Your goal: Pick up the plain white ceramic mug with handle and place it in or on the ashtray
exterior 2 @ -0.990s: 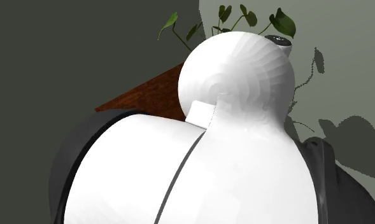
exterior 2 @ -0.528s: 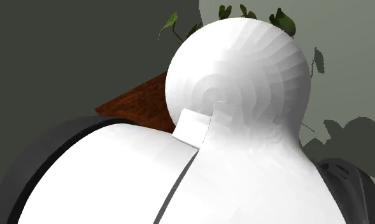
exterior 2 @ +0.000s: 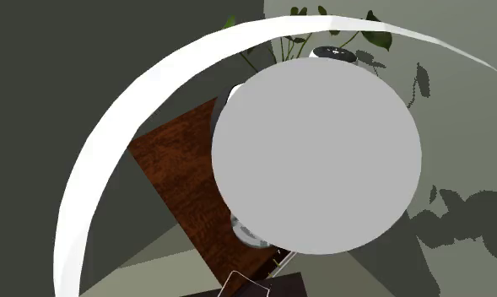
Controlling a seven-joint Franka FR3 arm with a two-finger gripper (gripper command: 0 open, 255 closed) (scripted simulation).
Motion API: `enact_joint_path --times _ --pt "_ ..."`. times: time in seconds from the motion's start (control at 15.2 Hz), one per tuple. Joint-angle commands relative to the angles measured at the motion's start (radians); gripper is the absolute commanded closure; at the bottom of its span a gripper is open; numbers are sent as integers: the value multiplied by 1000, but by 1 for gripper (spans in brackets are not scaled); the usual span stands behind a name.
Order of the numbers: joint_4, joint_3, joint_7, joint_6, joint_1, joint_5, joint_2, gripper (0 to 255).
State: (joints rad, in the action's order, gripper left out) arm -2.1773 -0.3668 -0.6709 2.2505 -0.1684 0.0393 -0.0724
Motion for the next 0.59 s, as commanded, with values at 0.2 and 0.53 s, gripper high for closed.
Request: enact_joint_path --times 0.2,0.53 --pt "-181 40 133 26 46 -74 166 255" --pt "-334 105 261 23 72 -120 325 255"
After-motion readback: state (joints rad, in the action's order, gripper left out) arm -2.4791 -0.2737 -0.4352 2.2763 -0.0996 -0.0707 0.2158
